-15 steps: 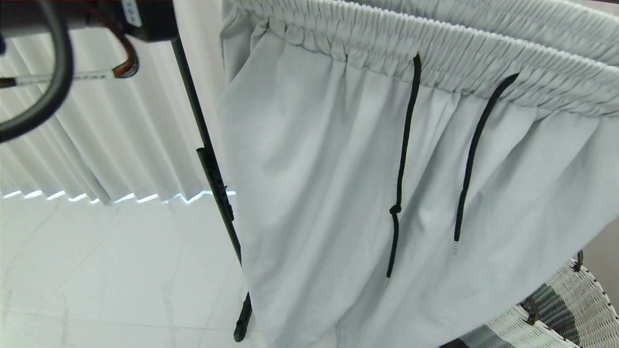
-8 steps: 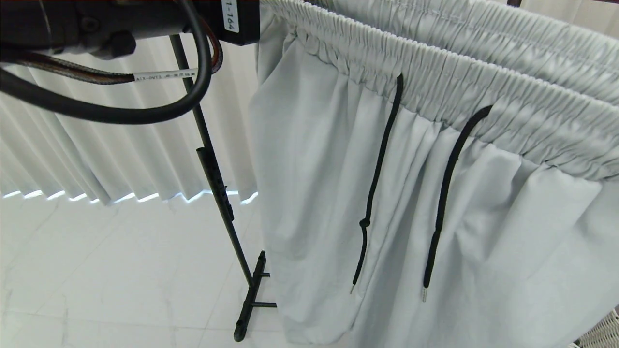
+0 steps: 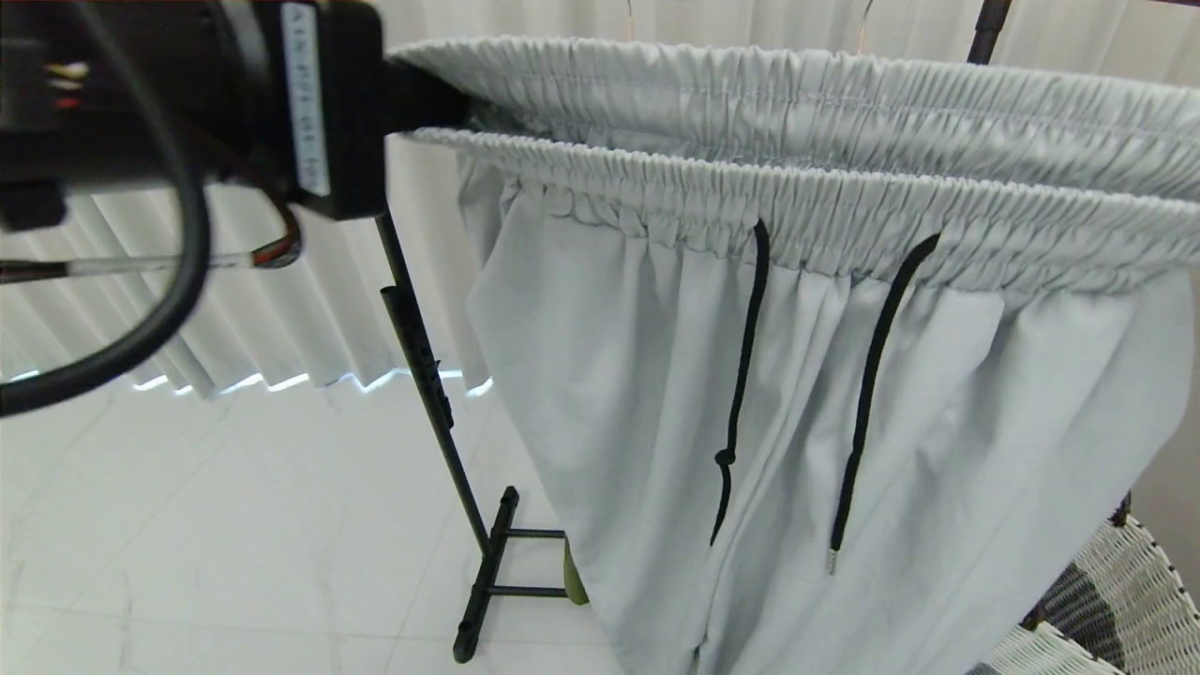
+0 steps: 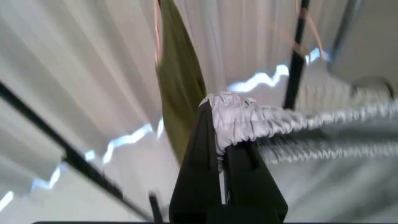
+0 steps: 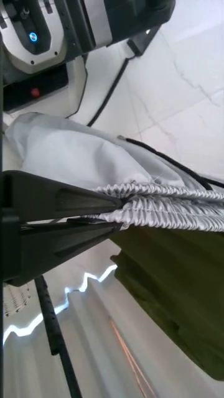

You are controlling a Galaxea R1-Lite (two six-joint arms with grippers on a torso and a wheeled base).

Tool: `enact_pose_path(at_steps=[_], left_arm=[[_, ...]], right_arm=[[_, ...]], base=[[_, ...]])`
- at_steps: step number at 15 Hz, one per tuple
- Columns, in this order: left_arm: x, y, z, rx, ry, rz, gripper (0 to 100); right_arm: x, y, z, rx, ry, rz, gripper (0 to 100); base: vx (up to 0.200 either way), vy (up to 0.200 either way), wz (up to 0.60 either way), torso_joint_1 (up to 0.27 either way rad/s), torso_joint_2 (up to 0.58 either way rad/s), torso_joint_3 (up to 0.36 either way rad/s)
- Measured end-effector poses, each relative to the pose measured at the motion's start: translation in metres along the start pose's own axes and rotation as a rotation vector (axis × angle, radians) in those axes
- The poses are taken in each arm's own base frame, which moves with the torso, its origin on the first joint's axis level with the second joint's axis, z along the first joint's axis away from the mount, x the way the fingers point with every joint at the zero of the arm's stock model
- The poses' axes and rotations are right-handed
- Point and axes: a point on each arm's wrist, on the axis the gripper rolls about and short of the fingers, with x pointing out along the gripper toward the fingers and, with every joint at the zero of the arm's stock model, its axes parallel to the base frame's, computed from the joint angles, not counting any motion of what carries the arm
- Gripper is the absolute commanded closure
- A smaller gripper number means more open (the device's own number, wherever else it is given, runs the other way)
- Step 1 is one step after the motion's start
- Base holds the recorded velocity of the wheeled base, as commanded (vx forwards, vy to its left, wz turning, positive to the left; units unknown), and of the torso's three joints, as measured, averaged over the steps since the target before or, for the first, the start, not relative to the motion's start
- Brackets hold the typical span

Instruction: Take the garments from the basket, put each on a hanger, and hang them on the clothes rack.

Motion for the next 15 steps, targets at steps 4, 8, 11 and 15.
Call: enact_pose_path(at_steps=[4, 8, 11, 15], left_arm=[[-0.068, 0.009, -0.006, -0.036, 0.03, -0.128, 100], [-0.105, 0.008, -0.004, -0.038, -0.064, -0.309, 100], [-0.119, 0.003, -0.004, -0.028, -0.1, -0.43, 100], [-0.121, 0.003, -0.005, -0.025, -0.106, -0.454, 100]], right_arm=[[0.027, -0.002, 0.021, 0.086, -0.122, -0.121, 100], [0.075, 0.011, 0.046, 0.132, -0.263, -0.174, 100], [0.103, 0.024, 0.044, 0.109, -0.24, -0.168, 100], [0.107, 0.026, 0.042, 0.1, -0.22, -0.166, 100]], base=[[0.0, 0.0, 0.0, 0.0, 0.0, 0.0], [0.0, 0.0, 0.0, 0.0, 0.0, 0.0], [0.0, 0.0, 0.0, 0.0, 0.0, 0.0], [0.0, 0.0, 0.0, 0.0, 0.0, 0.0]])
